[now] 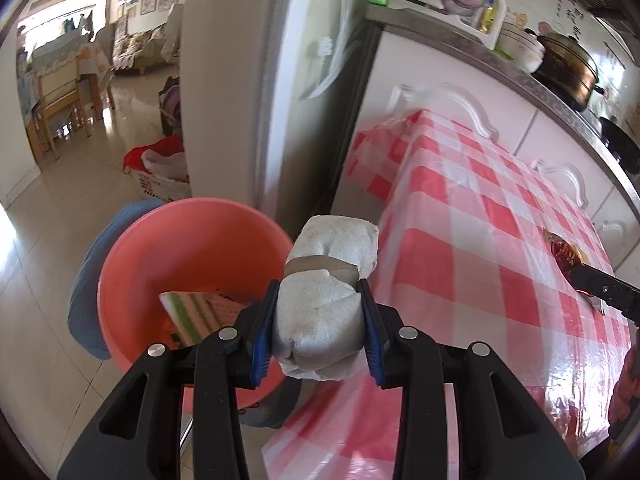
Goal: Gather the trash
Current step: 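Carry the cloth bundle and red snack packet over the orange bucket, then open both grippers to drop the bundle and red packet into the bucket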
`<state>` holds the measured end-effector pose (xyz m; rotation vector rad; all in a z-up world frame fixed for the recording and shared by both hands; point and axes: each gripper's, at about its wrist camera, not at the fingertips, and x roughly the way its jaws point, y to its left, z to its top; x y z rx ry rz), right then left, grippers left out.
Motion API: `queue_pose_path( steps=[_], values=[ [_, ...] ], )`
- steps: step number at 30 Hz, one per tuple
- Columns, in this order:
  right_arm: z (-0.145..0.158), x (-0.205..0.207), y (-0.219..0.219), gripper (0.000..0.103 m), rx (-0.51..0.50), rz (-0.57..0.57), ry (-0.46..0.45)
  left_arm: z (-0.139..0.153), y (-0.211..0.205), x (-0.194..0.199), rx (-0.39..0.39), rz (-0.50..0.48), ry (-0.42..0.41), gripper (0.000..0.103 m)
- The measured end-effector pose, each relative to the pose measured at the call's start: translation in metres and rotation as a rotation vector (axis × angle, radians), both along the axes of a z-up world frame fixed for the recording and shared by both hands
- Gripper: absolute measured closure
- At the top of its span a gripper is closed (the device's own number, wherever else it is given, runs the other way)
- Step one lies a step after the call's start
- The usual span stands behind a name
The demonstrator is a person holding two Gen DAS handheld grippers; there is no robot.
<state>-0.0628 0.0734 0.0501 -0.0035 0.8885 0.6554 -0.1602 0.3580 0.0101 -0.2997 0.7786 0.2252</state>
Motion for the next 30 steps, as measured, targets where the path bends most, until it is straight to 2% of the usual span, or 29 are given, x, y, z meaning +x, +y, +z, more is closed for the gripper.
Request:
queue_pose_path(
  steps=[10, 21, 30],
  values=[
    [0.004, -0.002, 0.065, 0.053, -0.008, 0.133, 0.013, -0.009, 0.039, -0.012, -0.027, 0.085, 0.001, 0.064],
    [0.008, -0.006, 0.159, 0.053, -0.021, 0.308, 0.01, -0.026, 0.096, -0.025, -0.081, 0.231, 0.016, 0.064],
    [-0.002, -0.014, 0.233, 0.052, -0.056, 0.438, 0.021, -0.045, 0.12, -0.018, -0.098, 0.28, 0.051, 0.063]
  ],
)
